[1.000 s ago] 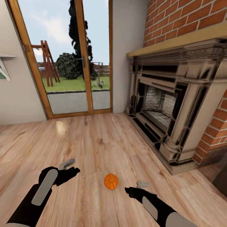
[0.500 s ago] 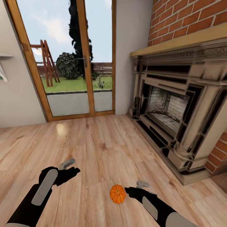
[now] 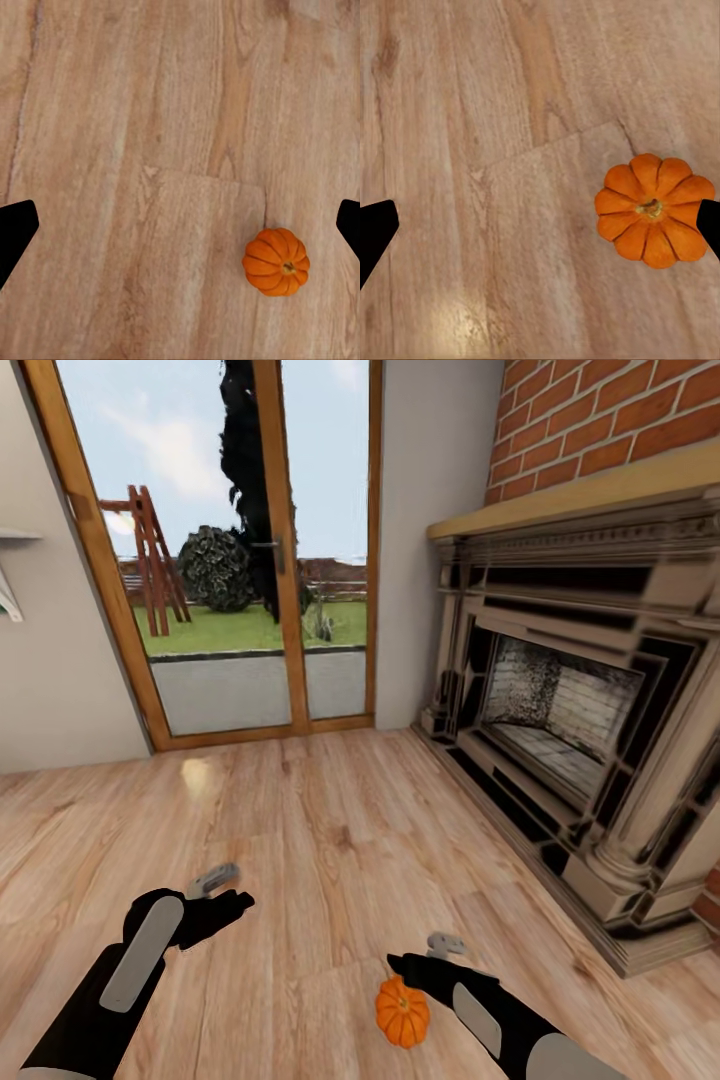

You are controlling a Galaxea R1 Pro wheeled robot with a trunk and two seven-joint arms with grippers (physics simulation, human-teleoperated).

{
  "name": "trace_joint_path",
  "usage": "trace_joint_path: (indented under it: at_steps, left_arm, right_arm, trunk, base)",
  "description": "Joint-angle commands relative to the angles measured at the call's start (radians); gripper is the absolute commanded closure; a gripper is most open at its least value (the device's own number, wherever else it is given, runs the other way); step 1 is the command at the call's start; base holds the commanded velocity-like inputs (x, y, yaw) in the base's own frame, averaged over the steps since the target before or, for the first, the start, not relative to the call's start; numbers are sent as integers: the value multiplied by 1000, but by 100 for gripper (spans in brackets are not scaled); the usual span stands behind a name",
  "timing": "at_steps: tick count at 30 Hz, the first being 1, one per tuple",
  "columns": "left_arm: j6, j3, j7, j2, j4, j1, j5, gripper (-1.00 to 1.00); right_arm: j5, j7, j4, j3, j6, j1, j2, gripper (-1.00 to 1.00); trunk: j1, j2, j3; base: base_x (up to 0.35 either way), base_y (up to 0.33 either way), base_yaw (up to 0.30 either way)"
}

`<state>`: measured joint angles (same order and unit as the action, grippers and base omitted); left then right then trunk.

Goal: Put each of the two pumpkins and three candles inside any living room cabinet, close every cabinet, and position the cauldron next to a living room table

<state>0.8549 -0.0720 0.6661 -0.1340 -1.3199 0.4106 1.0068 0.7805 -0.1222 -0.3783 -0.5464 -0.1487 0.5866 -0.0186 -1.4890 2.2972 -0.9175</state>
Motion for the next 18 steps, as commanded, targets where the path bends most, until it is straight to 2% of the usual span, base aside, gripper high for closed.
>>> trace_joint_path:
  at_steps: [1,9,18]
  left_arm:
    - [0,-2,10,-1,-1,1,10,-100]
    - [0,-2,10,-2,-1,1,11,-100]
    - [1,-2,10,-2,-1,0,12,-100]
  right_arm:
    - [5,-3,0,-3,-2,1,0,-100]
    - [9,-4,5,0,-5,1,1,-100]
    - [10,-1,7,1,-5,1,2,-100]
  trunk:
    - [0,0,-1]
    - [0,0,-1]
    - [0,0,-1]
  base:
    - [158,163,0]
    - [80,62,0]
    - [289,3,0]
